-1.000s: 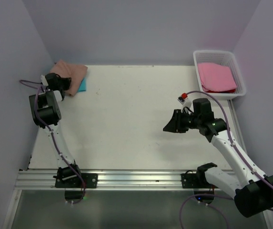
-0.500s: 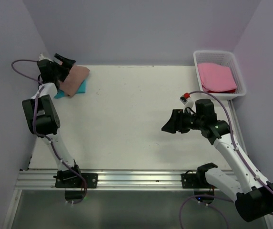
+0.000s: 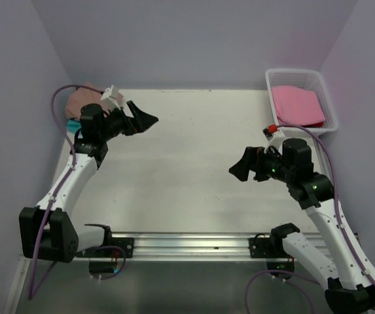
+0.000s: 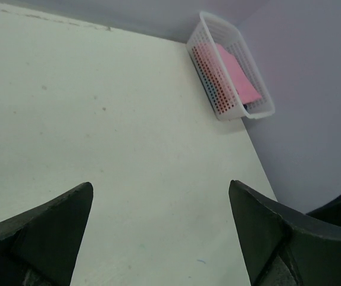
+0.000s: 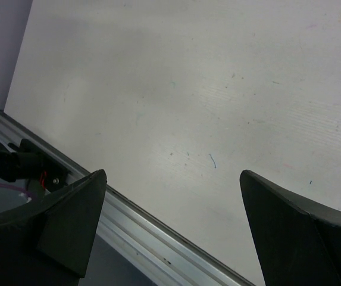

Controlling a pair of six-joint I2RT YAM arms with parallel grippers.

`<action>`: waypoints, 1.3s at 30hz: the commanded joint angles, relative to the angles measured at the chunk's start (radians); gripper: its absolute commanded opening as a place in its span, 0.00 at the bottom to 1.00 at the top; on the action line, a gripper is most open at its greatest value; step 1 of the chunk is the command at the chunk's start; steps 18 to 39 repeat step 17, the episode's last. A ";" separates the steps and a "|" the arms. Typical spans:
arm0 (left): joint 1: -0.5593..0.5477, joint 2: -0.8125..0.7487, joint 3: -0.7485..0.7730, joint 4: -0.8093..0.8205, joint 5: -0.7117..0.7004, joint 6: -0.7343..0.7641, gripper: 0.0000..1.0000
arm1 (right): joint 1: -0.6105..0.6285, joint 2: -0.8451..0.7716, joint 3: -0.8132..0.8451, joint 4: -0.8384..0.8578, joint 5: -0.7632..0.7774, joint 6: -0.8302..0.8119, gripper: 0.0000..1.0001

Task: Fold and stack the t-shirts
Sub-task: Put the neatly folded tshirt into the corner of the board with the left arm

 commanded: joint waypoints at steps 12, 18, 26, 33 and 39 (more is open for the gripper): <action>-0.334 -0.282 -0.168 -0.170 0.002 0.016 1.00 | 0.005 0.051 0.039 0.005 0.060 -0.010 0.99; -0.344 -0.316 -0.162 -0.176 -0.030 0.035 1.00 | 0.005 0.081 0.059 0.020 0.060 -0.009 0.99; -0.344 -0.316 -0.162 -0.176 -0.030 0.035 1.00 | 0.005 0.081 0.059 0.020 0.060 -0.009 0.99; -0.344 -0.316 -0.162 -0.176 -0.030 0.035 1.00 | 0.005 0.081 0.059 0.020 0.060 -0.009 0.99; -0.344 -0.316 -0.162 -0.176 -0.030 0.035 1.00 | 0.005 0.081 0.059 0.020 0.060 -0.009 0.99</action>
